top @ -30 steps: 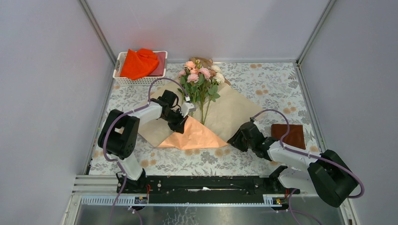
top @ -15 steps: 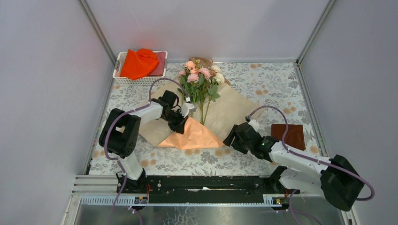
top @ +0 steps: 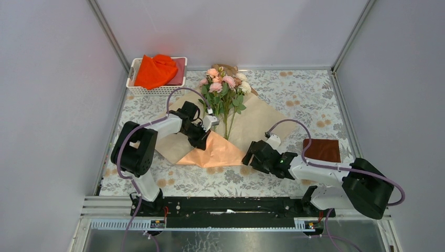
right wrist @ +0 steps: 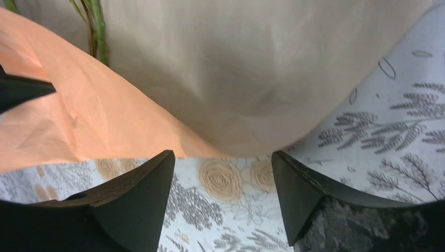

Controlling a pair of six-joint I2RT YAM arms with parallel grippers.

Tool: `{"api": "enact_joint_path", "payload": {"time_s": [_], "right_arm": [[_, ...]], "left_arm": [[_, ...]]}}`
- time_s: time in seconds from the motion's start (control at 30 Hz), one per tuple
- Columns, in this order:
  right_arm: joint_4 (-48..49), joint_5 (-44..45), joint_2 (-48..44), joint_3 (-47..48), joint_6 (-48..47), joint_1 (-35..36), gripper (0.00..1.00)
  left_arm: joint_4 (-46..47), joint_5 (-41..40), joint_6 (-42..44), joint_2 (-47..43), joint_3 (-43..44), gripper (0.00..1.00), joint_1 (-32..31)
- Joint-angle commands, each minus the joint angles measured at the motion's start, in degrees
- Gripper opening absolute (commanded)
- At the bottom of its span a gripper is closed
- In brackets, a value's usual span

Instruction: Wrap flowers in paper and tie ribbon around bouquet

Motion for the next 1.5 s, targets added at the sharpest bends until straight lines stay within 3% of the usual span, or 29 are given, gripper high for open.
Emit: {"api": "enact_joint_path", "payload": {"time_s": [0.0,0.17,0.37,0.6,0.73,0.87,1.1,1.3,1.47], "right_arm": [[1.72,7.31,4.54,0.41,0.52,0.43,0.73],[2.26,13.98,3.01,-1.94,0.91,0.44,0.49],[0.7,15.77,2.87,-1.12,-1.84,0.44,0.21],[-1.44,17.86,-0.14,1.53,-10.07,0.42,0.0],[-4.94,16.87,2.8,7.55,-19.39,0.64,0.0],[-11.68,24.16,4.02,14.42,-26.31,2.14,0.0],[-8.98,23.0,8.0,21.91,-41.09,5.56,0.0],[1.07,17.7,13.36,27.23,-49.83,10.66,0.0],[15.45,6.16,18.08,27.45,-53.06,12.13,0.0]], "left_arm": [[2.96,1.35,0.14,1.06,0.29,0.0,0.02],[2.99,1.64,-0.15,1.05,0.55,0.0,-0.01],[3.03,1.9,-0.58,0.87,1.12,0.0,-0.04],[4.91,1.44,-3.02,1.82,0.92,0.0,-0.25],[6.47,-1.64,-5.7,2.56,1.05,0.0,-0.25],[6.8,-3.25,-6.05,3.24,0.53,0.0,-0.26],[7.43,-3.19,-6.84,5.5,0.98,0.0,-0.34],[7.57,-2.72,-7.16,5.93,0.85,0.0,-0.29],[7.82,-2.61,-7.16,6.03,0.71,0.0,-0.33]]}}
